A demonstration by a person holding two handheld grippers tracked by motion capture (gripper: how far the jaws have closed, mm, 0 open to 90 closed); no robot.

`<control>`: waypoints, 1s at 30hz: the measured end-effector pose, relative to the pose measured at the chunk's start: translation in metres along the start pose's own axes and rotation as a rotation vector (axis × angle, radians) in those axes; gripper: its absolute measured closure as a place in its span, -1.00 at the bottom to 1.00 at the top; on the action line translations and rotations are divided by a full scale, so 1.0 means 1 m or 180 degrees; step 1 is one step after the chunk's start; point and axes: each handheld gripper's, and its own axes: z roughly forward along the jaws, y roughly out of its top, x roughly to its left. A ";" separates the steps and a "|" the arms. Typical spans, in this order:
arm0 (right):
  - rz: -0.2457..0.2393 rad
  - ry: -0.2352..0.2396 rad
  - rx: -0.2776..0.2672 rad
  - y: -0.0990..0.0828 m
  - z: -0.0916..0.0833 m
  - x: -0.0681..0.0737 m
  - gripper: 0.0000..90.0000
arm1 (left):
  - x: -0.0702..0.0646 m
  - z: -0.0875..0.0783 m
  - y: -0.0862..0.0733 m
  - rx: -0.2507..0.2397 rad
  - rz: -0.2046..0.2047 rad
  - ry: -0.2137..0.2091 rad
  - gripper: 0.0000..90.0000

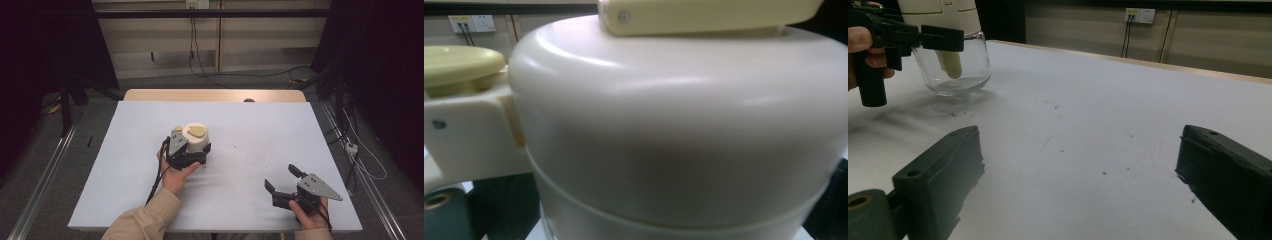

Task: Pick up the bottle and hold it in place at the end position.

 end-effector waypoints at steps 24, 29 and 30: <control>0.0011 0.0011 0.0001 0.000 0.000 0.000 -0.91 | -0.004 0.020 0.005 0.0044 -0.0040 -0.0067 -0.89; 0.0024 0.0003 0.0001 0.000 0.000 0.000 -0.91 | -0.005 0.023 0.005 0.0060 -0.0015 -0.0087 -0.89; 0.0021 0.0007 0.0000 0.000 0.000 0.000 -0.91 | -0.006 0.024 0.005 0.0053 -0.0024 -0.0084 -0.89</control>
